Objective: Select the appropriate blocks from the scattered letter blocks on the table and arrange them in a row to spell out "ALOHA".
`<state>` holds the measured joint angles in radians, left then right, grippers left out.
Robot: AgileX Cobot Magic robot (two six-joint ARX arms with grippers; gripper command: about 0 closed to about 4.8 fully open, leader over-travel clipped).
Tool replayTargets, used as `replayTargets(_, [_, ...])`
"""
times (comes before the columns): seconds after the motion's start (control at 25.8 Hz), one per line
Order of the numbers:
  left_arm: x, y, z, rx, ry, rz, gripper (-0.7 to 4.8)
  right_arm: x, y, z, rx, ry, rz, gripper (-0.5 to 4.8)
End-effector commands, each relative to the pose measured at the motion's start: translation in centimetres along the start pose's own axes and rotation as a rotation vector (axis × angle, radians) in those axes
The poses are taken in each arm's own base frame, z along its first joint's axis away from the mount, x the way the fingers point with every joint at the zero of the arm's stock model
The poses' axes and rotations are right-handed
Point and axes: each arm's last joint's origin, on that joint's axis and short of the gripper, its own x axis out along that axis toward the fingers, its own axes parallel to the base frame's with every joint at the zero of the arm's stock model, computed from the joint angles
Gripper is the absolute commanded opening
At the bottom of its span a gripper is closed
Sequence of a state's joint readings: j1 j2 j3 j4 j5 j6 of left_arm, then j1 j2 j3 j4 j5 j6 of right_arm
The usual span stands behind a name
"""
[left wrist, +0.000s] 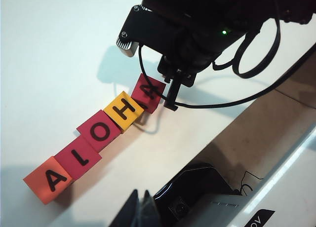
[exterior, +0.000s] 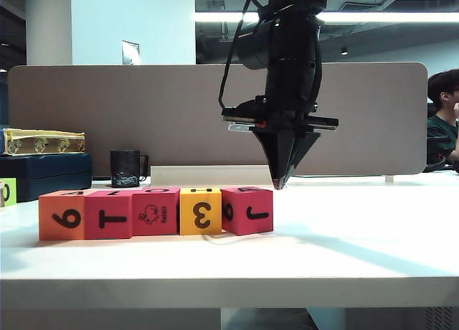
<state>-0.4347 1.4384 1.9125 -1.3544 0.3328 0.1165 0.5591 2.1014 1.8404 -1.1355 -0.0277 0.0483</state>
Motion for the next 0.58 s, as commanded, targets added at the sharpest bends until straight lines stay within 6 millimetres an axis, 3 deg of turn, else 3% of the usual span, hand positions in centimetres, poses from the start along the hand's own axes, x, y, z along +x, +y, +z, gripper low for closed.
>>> replayTargets(0.04, [-0.3, -0.1, 0.0, 0.01, -0.011, -0.003, -0.06, 0.1, 0.2, -0.4, 0.002, 0.023, 0.057, -0.02])
replayTargets(0.58, [-0.3, -0.1, 0.0, 0.01, -0.011, -0.003, -0.06, 0.3, 1.5, -0.1, -0.025, -0.016, 0.129, -0.01])
